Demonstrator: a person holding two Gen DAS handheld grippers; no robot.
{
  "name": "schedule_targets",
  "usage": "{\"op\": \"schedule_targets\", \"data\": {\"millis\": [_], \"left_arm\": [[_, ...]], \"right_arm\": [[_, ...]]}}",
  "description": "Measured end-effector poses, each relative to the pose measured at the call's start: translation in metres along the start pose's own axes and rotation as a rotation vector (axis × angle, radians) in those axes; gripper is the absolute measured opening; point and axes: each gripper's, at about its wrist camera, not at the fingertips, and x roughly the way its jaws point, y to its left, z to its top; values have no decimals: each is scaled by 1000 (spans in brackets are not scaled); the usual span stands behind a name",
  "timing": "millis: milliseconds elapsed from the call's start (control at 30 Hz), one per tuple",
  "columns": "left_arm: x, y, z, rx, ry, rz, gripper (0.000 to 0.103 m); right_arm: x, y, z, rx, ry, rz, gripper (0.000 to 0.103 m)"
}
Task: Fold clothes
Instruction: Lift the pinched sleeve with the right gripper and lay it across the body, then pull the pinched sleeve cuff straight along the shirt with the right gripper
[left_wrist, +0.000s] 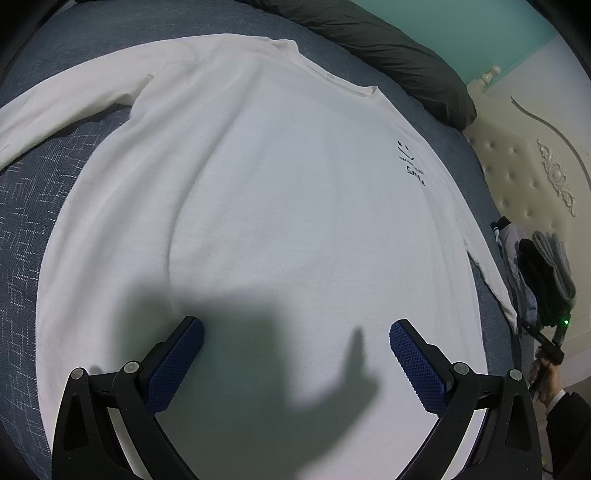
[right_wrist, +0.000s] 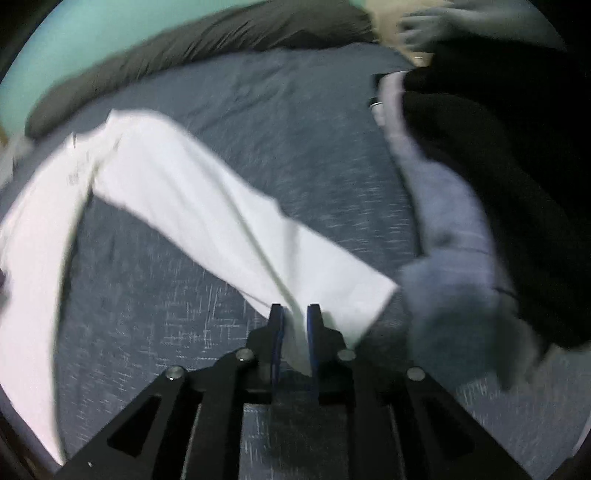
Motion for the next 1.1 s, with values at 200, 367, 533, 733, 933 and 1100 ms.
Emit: {"op": "schedule_targets", "data": {"millis": [200,367,533,733,933,1100], "left_arm": [[0,-1,-1,6,1,5,103],[-1,-1,-1,6,2,3,103],[-1,0,0,5,2,0,103],[0,0,-1,8,2,4,103],[-2,1,-1,6,2,1,103],[-3,2,-2,7,1,1,103]], "right_arm": [[7,-10,8,75,-24,-158,28],[37,0,17,77,53,-240,36],[58,5,23,115,77,-319,36],[65,26,19,82,74,-307,16],[42,40,30,48,-54,-421,5],[33,35,25,53,-78,-487,4]]}}
